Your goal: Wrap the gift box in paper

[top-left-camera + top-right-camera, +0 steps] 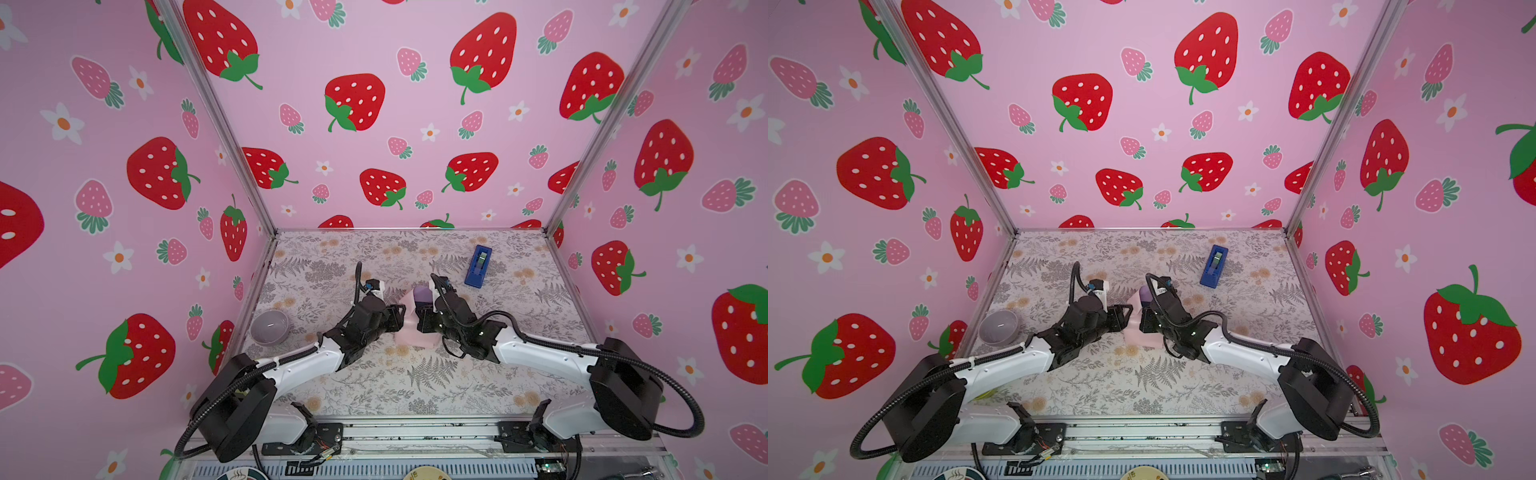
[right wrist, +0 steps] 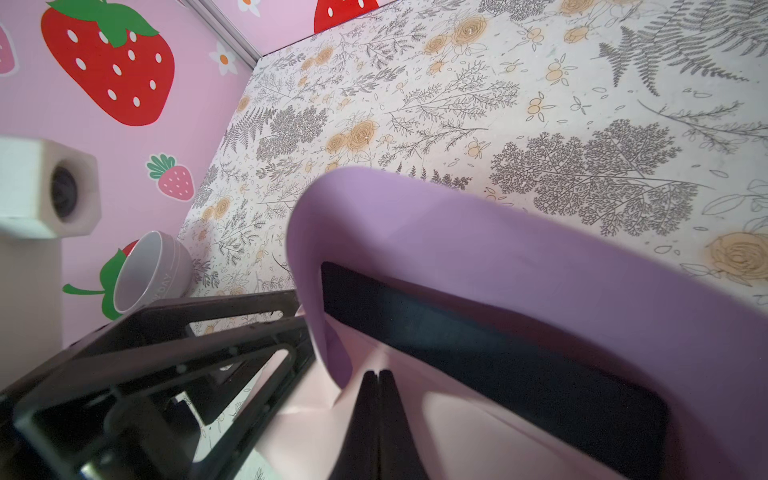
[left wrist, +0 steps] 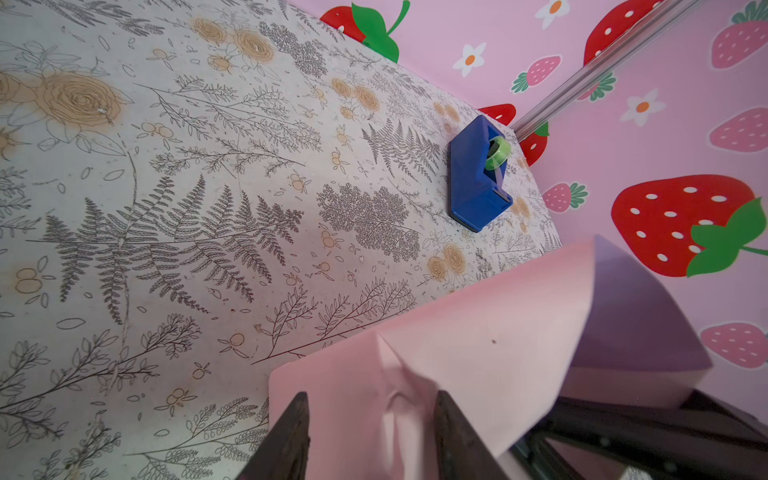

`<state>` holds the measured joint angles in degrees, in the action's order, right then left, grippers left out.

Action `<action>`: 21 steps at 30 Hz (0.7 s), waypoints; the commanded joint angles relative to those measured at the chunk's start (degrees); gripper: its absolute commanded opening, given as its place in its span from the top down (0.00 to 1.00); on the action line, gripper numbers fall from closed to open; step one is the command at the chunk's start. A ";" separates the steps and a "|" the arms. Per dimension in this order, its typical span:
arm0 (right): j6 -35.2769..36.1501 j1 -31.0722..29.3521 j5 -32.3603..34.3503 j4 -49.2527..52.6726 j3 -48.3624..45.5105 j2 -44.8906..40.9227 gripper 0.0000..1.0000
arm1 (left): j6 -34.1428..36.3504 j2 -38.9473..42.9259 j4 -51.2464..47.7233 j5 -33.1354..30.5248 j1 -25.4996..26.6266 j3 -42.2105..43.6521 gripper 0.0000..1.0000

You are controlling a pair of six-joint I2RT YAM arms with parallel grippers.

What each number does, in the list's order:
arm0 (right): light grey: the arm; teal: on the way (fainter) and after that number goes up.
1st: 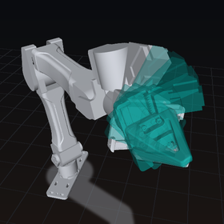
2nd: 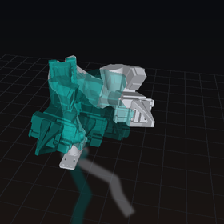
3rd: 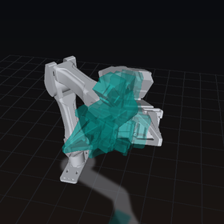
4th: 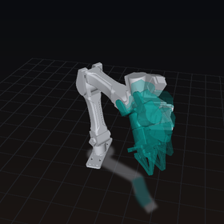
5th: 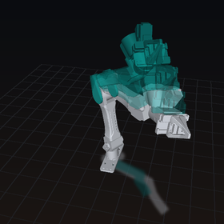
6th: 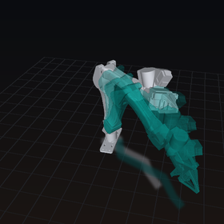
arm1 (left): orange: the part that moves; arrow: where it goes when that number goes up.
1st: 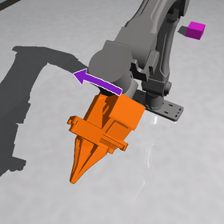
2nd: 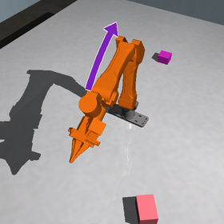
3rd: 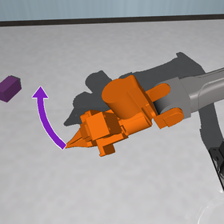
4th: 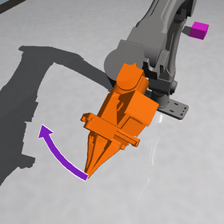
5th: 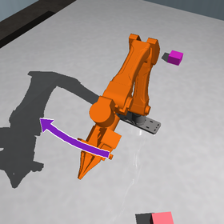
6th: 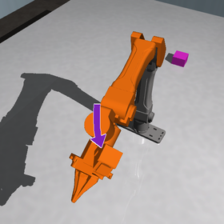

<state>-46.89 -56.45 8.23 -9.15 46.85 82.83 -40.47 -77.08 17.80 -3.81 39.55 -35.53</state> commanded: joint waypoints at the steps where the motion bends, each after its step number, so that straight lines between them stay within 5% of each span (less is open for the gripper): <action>1: -0.93 0.11 -0.50 4.56 -1.03 0.80 0.97 | -1.05 -1.83 -7.23 -0.15 0.48 -1.33 0.52; 21: 0.73 -1.22 -2.96 1.62 9.24 3.77 1.00 | -2.29 -2.26 -11.71 -1.57 0.51 -1.50 0.53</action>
<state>-46.22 -57.39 4.62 -7.49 55.07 85.01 -42.39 -77.32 14.70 -4.10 39.66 -37.12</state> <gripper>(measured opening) 0.049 0.468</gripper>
